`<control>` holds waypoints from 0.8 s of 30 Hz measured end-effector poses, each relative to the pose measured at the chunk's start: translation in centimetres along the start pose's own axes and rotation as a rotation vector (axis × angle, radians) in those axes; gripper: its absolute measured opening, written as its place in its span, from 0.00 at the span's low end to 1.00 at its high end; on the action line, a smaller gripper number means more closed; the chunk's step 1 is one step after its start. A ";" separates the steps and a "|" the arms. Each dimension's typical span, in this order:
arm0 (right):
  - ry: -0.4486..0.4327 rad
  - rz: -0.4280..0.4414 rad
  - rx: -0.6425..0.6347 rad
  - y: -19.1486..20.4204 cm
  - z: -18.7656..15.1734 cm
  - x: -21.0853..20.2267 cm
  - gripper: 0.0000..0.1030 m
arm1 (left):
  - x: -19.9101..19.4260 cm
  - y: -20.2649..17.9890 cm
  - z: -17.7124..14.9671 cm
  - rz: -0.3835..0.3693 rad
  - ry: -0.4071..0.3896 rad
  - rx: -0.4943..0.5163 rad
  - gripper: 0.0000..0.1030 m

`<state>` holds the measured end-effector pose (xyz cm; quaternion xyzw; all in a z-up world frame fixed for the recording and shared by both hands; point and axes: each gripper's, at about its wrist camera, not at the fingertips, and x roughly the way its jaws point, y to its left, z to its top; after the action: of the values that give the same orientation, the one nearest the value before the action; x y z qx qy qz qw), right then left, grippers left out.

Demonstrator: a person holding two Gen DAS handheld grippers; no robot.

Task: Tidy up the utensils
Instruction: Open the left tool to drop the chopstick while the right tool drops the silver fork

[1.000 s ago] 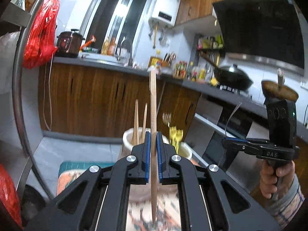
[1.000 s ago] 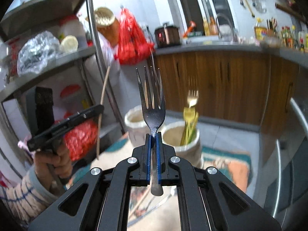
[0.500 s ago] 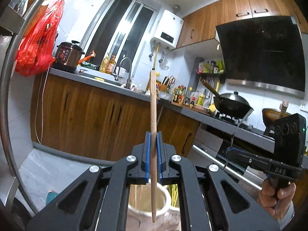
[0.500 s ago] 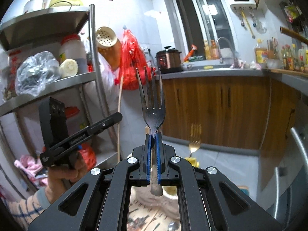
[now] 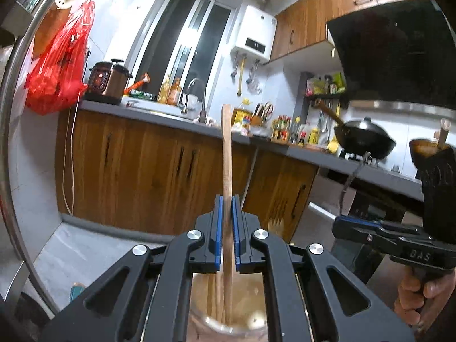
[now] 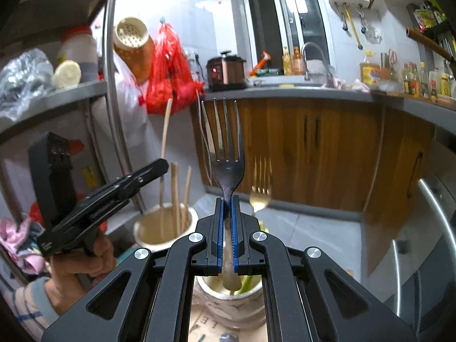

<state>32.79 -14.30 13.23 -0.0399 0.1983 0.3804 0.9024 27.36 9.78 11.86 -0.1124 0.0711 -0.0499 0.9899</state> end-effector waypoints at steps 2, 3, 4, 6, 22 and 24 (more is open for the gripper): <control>0.028 -0.004 -0.003 0.1 -0.7 0.7 0.06 | -0.2 0.0 -0.7 0.010 0.022 0.007 0.06; 0.041 -0.009 -0.005 0.1 -1.0 0.9 0.06 | -0.4 0.0 -1.0 0.018 0.029 0.010 0.06; 0.055 -0.013 -0.005 0.1 -1.4 1.3 0.06 | -0.4 -0.1 -1.2 0.022 0.035 0.014 0.06; 0.079 -0.017 0.002 0.0 -2.0 1.8 0.06 | -0.7 -0.1 -1.6 0.036 0.048 0.020 0.06; 0.165 -0.055 0.027 -0.4 -3.9 4.1 0.08 | -0.7 -0.4 -2.2 0.129 0.104 0.073 0.31; 0.158 -0.050 0.035 -0.5 -3.8 3.8 0.11 | -1.2 -0.5 -2.0 0.126 0.094 0.080 0.32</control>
<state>34.29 -12.93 8.20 -0.0589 0.2745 0.3498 0.8938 25.81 8.97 10.17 -0.0656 0.1224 0.0044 0.9903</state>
